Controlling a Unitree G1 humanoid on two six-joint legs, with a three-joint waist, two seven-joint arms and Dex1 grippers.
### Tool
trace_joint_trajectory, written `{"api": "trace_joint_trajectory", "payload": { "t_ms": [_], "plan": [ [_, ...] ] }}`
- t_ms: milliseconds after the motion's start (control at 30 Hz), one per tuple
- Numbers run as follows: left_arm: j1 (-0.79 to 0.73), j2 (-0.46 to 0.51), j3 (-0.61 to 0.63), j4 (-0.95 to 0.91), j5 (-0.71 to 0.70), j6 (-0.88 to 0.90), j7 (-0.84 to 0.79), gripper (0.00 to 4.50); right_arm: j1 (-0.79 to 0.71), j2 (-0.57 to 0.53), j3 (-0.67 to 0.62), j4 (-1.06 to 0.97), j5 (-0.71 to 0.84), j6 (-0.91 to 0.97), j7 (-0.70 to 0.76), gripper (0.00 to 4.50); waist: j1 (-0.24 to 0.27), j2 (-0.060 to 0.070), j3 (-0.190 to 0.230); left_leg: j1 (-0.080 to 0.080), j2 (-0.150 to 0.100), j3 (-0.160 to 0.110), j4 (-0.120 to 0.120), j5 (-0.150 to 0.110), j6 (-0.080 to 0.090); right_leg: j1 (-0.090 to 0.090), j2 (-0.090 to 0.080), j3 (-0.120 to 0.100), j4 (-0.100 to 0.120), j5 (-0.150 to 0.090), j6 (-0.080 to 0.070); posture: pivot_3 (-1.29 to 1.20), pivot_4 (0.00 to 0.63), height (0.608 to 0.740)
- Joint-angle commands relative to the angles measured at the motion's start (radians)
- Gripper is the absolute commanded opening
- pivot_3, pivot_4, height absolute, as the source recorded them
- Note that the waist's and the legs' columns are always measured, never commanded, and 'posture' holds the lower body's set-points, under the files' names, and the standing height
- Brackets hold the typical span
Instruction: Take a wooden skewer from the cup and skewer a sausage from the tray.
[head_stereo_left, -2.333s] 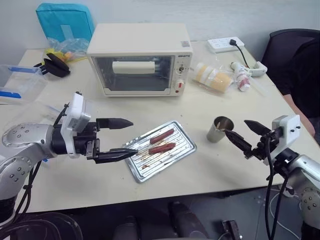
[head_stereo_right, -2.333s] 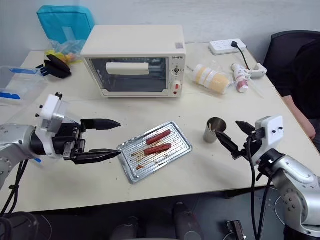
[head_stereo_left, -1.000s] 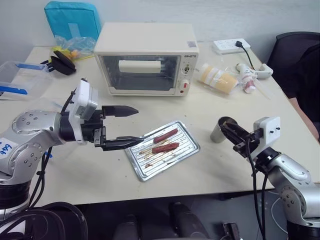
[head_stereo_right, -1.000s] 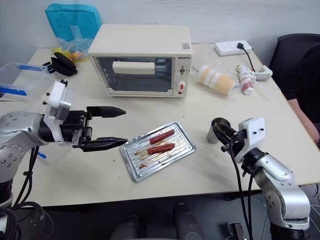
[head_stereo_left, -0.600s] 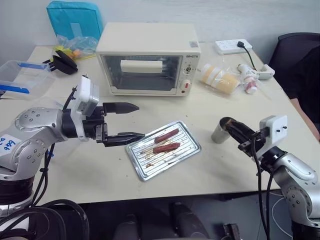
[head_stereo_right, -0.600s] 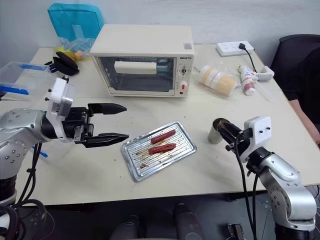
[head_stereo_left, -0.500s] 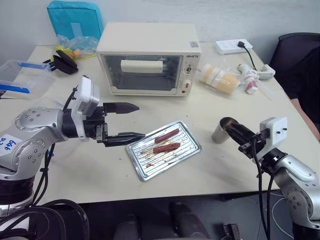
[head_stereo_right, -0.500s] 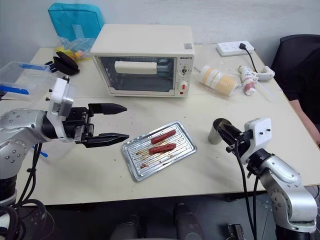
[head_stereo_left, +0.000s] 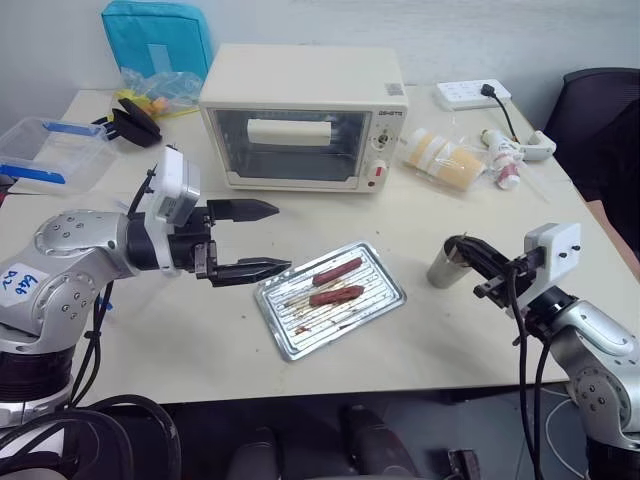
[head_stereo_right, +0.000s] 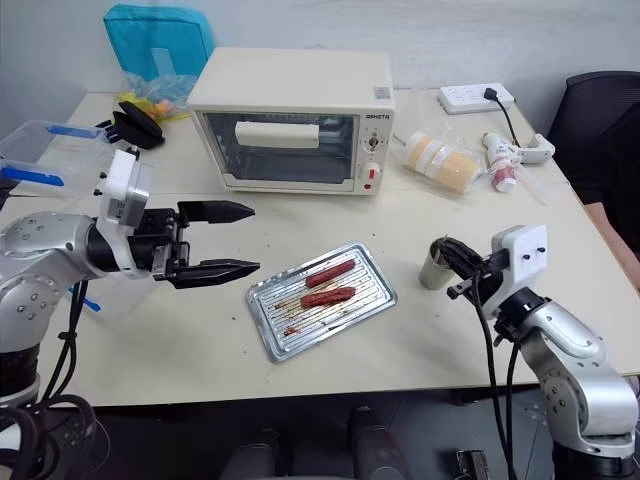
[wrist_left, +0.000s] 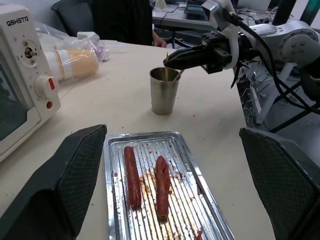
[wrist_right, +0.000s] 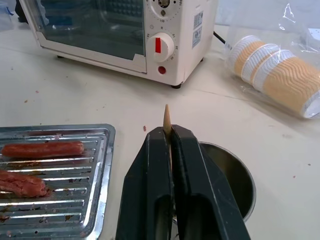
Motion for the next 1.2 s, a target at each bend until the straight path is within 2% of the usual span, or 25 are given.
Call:
{"api": "trace_joint_trajectory", "payload": {
  "t_ms": [33, 367, 467, 700, 800, 867, 933, 1000, 1067, 1200],
  "plan": [
    [0.008, -0.002, 0.01, -0.022, 0.014, -0.028, -0.008, 4.5, -0.03, -0.043, -0.073, -0.036, 0.061, 0.035, -0.003, 0.03, 0.0, 0.0, 0.0, 0.0, 0.0, 0.0, 0.0, 0.0, 0.0, 0.0, 0.0, 0.0, 0.0, 0.0, 0.0, 0.0, 0.15, 0.74],
    [0.011, -0.039, -0.003, -0.014, 0.035, -0.054, -0.007, 4.5, -0.076, -0.11, -0.137, -0.034, 0.126, 0.103, -0.014, 0.03, 0.0, 0.0, 0.0, 0.0, 0.0, 0.0, 0.0, 0.0, 0.0, 0.0, 0.0, 0.0, 0.0, 0.0, 0.001, 0.0, 0.15, 0.74],
    [0.008, -0.049, -0.007, -0.007, 0.041, -0.061, -0.009, 4.5, -0.114, -0.129, -0.181, -0.042, 0.202, 0.155, -0.034, 0.03, 0.0, 0.0, 0.0, 0.0, 0.0, 0.0, 0.0, 0.0, 0.0, 0.0, 0.0, 0.0, 0.0, 0.0, 0.001, 0.0, 0.15, 0.74],
    [-0.016, -0.113, -0.008, 0.014, 0.067, -0.1, 0.034, 4.5, -0.302, -0.326, -0.33, 0.064, 0.517, 0.365, -0.04, 0.03, 0.001, 0.0, 0.0, -0.001, 0.0, 0.0, 0.0, 0.001, 0.002, 0.001, -0.002, 0.0, -0.001, 0.001, 0.002, 0.0, 0.15, 0.74],
    [-0.028, -0.175, -0.006, 0.014, 0.096, -0.136, 0.1, 4.5, -0.405, -0.4, -0.348, 0.141, 0.772, 0.469, -0.109, 0.03, 0.001, 0.0, 0.0, -0.001, 0.0, -0.001, 0.0, 0.001, 0.002, 0.001, -0.001, 0.0, -0.002, 0.001, 0.002, 0.0, 0.15, 0.74],
    [-0.042, -0.221, -0.004, 0.007, 0.111, -0.153, 0.157, 4.5, -0.443, -0.417, -0.322, 0.181, 0.947, 0.492, -0.21, 0.03, 0.0, 0.0, 0.0, -0.001, 0.0, 0.0, 0.0, 0.001, 0.002, 0.001, -0.002, 0.001, -0.002, 0.001, 0.002, 0.0, 0.15, 0.74],
    [-0.054, -0.259, -0.004, -0.007, 0.128, -0.165, 0.211, 4.5, -0.467, -0.409, -0.268, 0.212, 1.147, 0.459, -0.356, 0.03, 0.0, 0.0, 0.0, -0.001, 0.001, 0.0, 0.0, 0.001, 0.002, 0.001, -0.002, 0.001, -0.002, 0.001, 0.003, 0.0, 0.15, 0.74],
    [-0.051, -0.289, -0.015, -0.035, 0.147, -0.186, 0.241, 4.5, -0.515, -0.339, -0.184, 0.21, 1.323, 0.369, -0.529, 0.03, -0.003, 0.0, 0.0, -0.002, 0.001, 0.0, 0.0, 0.001, 0.002, 0.001, -0.001, 0.001, -0.002, 0.002, 0.003, 0.0, 0.15, 0.74],
    [-0.041, -0.312, -0.032, -0.067, 0.157, -0.197, 0.263, 4.5, -0.582, -0.2, -0.123, 0.195, 1.377, 0.301, -0.664, 0.03, -0.01, -0.001, 0.0, -0.002, 0.001, 0.001, 0.0, 0.001, 0.002, 0.001, -0.001, 0.002, -0.002, 0.002, 0.003, 0.0, 0.15, 0.74],
    [-0.028, -0.342, -0.055, -0.125, 0.165, -0.205, 0.296, 4.5, -0.644, -0.027, -0.058, 0.165, 1.378, 0.254, -0.791, 0.03, -0.009, 0.0, 0.0, -0.003, 0.001, 0.001, 0.0, 0.001, 0.003, -0.002, -0.001, 0.002, -0.001, 0.003, 0.004, 0.0, 0.15, 0.74]
  ]
}}
